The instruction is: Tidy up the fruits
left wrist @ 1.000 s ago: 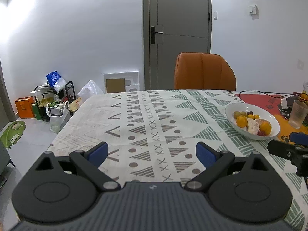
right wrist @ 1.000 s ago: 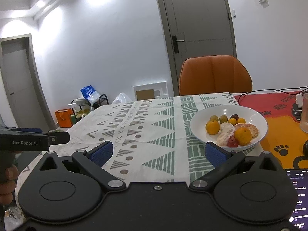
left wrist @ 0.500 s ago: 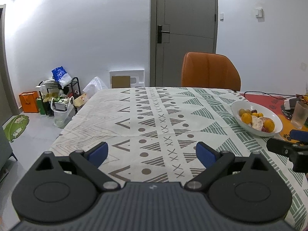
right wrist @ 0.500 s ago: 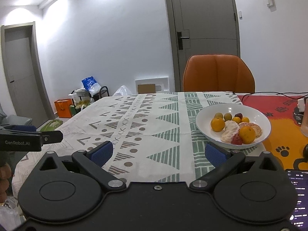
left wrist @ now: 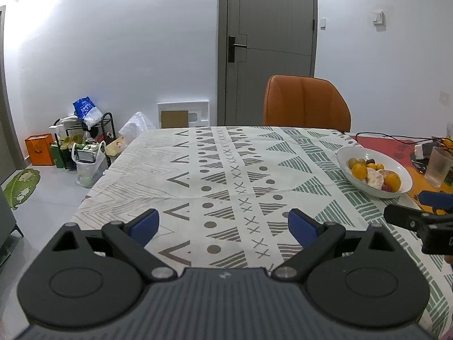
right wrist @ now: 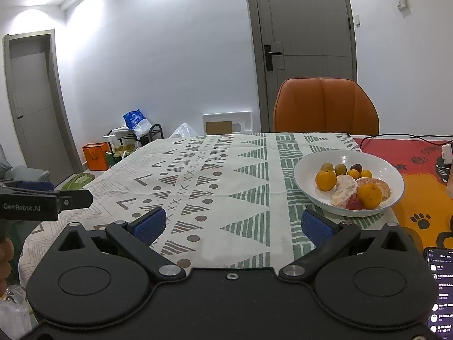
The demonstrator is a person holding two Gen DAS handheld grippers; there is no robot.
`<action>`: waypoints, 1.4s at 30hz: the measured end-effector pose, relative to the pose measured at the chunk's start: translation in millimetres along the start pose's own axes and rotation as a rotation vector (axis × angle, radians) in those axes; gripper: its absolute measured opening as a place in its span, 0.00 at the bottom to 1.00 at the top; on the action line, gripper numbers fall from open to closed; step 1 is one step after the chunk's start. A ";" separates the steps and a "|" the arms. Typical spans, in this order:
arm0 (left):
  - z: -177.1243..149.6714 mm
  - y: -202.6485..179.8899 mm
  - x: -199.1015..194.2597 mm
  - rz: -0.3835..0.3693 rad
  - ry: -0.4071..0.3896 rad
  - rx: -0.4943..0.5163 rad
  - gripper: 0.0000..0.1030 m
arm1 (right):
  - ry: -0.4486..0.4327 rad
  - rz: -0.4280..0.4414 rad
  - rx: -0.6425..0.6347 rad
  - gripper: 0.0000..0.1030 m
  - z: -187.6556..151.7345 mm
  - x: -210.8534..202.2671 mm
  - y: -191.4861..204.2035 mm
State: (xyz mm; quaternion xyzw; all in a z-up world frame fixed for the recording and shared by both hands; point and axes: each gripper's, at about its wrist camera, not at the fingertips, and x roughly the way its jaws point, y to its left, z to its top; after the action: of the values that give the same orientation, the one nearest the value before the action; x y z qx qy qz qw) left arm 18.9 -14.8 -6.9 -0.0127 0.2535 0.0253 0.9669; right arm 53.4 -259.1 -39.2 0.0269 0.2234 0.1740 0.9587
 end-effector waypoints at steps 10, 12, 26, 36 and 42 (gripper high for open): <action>0.7 0.0 -1.3 -0.007 -0.006 -0.007 0.94 | -0.006 -0.006 0.002 1.00 0.4 -2.2 -0.5; 0.7 -0.1 -1.2 -0.006 -0.004 -0.005 0.94 | -0.007 -0.006 0.001 1.00 0.2 -2.1 -0.3; 2.2 0.6 -5.3 -0.009 -0.008 -0.009 0.94 | -0.008 -0.007 0.001 1.00 0.6 -1.5 -0.8; 1.9 -0.9 -6.6 -0.013 -0.010 -0.007 0.94 | -0.011 -0.006 -0.004 1.00 1.0 -2.9 -1.1; 1.8 -0.6 -6.7 -0.014 -0.010 -0.007 0.94 | -0.010 -0.005 -0.005 1.00 0.9 -2.5 -1.2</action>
State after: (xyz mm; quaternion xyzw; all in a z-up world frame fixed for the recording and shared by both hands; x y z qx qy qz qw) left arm 14.0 -15.6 -2.0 -0.0178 0.2486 0.0197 0.9682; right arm 52.1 -261.1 -37.5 0.0248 0.2183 0.1719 0.9603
